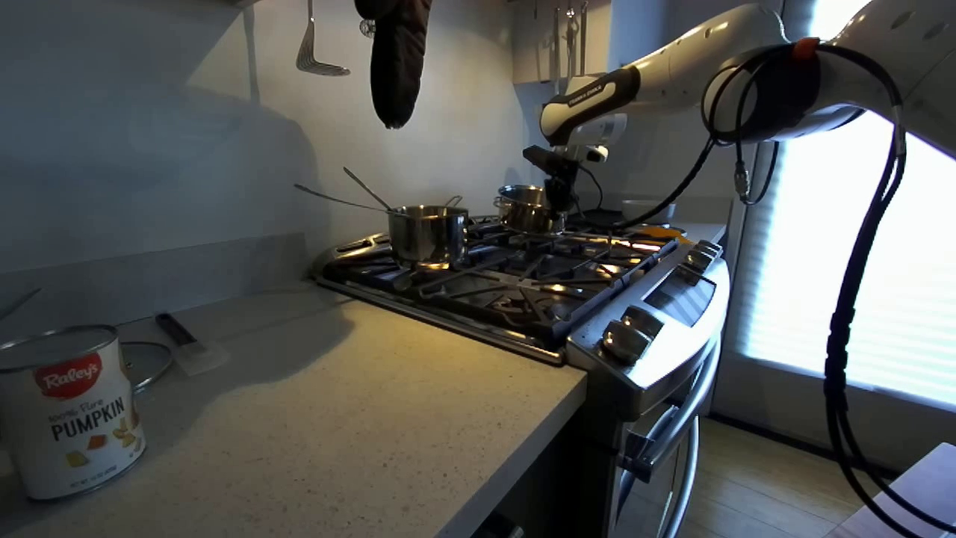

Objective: Move the pot to the right-front stove plate

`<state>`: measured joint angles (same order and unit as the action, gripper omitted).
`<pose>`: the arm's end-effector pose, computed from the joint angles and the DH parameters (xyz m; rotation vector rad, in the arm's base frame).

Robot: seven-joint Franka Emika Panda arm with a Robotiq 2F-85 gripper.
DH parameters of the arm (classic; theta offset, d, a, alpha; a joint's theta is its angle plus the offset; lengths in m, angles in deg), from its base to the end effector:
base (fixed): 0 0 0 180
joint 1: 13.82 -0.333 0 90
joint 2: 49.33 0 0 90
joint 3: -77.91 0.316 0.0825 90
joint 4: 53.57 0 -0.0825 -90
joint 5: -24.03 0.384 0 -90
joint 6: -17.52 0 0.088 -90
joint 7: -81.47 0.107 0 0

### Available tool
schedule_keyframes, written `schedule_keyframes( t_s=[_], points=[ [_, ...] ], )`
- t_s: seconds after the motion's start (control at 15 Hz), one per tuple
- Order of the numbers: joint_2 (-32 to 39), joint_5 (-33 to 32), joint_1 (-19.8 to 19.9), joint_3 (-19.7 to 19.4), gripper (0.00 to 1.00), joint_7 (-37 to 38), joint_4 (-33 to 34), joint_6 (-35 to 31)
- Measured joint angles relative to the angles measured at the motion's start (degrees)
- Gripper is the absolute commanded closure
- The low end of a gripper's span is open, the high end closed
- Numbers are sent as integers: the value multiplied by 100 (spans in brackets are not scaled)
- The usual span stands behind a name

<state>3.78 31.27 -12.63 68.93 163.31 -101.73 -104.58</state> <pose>0.8111 -0.0802 0.3978 -2.0455 2.0386 -0.4341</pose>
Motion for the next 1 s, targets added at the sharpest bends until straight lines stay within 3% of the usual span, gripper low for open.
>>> schedule_keyframes(
  t_s=[0.2,0.33,0.4,0.53,0.8,0.93,1.0],
  points=[
    [142,-1,1,-48,98,75,202,-10],
    [215,-1,3,-68,69,121,317,-10],
    [241,-1,3,-78,60,140,359,-28],
    [274,-1,6,-105,44,178,562,-180],
    [282,0,24,-146,25,260,844,-206],
    [291,0,32,-167,1,269,934,-222],
    [291,-1,32,-179,0,269,963,-222]
  ],
)
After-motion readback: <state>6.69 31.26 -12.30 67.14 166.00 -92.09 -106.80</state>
